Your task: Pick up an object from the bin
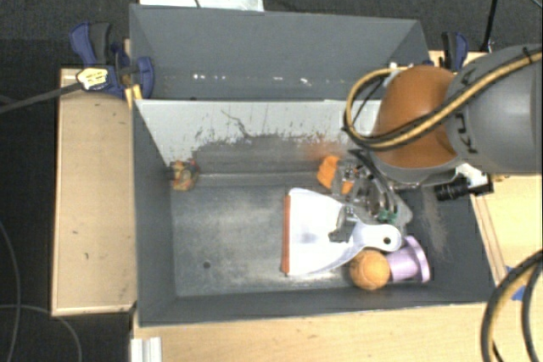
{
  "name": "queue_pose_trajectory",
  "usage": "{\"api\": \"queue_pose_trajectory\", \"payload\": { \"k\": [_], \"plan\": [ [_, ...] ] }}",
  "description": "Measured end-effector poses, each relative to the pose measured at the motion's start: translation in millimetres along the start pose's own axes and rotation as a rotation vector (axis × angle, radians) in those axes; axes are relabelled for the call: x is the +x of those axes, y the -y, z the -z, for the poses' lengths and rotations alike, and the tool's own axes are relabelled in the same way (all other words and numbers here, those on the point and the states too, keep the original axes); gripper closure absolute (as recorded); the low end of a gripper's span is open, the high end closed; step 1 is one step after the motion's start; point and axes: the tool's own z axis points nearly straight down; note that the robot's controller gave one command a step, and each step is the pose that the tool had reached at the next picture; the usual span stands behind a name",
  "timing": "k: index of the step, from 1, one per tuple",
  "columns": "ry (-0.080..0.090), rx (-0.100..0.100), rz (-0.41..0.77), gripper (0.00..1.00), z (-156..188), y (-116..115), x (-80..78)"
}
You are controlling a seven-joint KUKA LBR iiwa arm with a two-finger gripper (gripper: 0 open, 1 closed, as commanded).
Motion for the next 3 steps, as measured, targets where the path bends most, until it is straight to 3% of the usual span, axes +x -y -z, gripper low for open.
{"api": "queue_pose_trajectory", "payload": {
  "k": [1,2,3],
  "plan": [
    [0.003,0.000,0.021,0.00,5.3,1.7,-4.7],
    [0.001,0.003,0.302,0.00,-13.7,29.4,-17.8],
    [0.006,0.000,0.453,0.00,-20.5,35.2,-11.7]
  ]
}}
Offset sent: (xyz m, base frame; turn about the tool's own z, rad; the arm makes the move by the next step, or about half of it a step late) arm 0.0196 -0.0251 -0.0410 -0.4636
